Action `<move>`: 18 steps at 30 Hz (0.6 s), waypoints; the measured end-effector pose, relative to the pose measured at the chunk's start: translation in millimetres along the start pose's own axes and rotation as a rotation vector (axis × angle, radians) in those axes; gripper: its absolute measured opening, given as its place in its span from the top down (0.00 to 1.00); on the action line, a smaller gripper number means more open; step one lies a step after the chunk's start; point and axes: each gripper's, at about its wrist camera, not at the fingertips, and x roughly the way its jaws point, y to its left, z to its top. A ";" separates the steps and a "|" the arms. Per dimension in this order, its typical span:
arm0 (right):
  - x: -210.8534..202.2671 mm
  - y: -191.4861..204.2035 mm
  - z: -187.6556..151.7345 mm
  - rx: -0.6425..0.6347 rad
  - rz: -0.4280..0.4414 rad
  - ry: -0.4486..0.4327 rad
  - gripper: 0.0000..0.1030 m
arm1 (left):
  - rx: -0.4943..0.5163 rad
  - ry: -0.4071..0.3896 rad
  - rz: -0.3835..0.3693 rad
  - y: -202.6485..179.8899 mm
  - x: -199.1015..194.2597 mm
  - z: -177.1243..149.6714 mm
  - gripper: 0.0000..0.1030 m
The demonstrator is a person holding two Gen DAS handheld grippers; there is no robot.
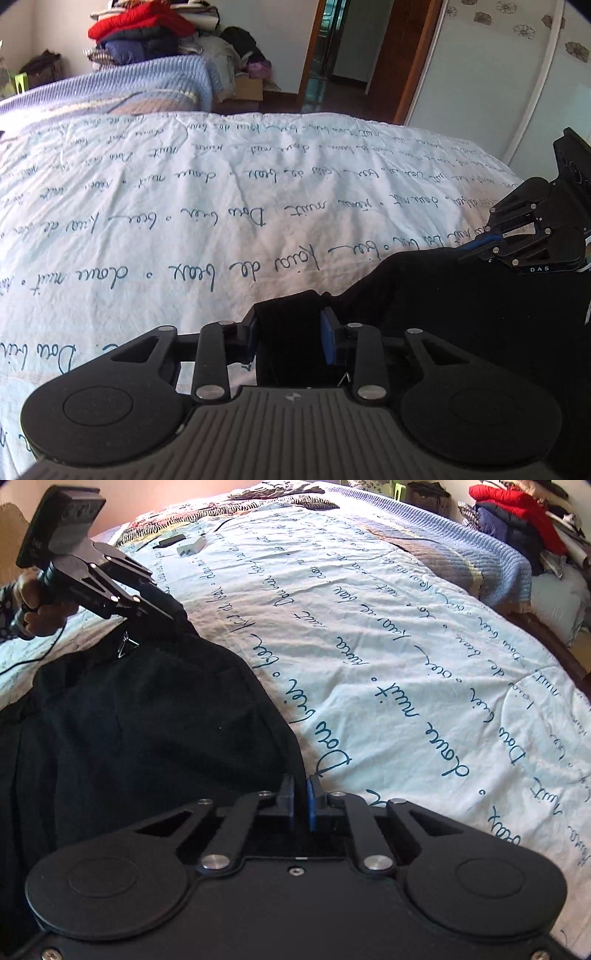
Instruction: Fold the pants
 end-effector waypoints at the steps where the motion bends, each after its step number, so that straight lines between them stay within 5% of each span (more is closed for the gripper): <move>1: -4.4 10.8 0.5 -0.033 -0.057 -0.004 0.94 | 0.026 -0.026 0.031 -7.8 -5.8 -0.2 0.70; 8: -50.8 92.3 -8.3 -0.240 -0.365 -0.118 0.95 | 0.109 -0.131 0.208 -35.6 -34.7 -6.0 0.69; 12: -84.7 138.1 -23.3 -0.294 -0.438 -0.188 0.96 | 0.208 -0.190 0.274 -61.5 -61.3 -18.9 0.71; 18: -129.8 191.7 -62.0 -0.320 -0.453 -0.239 0.96 | 0.243 -0.280 0.276 -91.4 -127.6 -55.5 0.81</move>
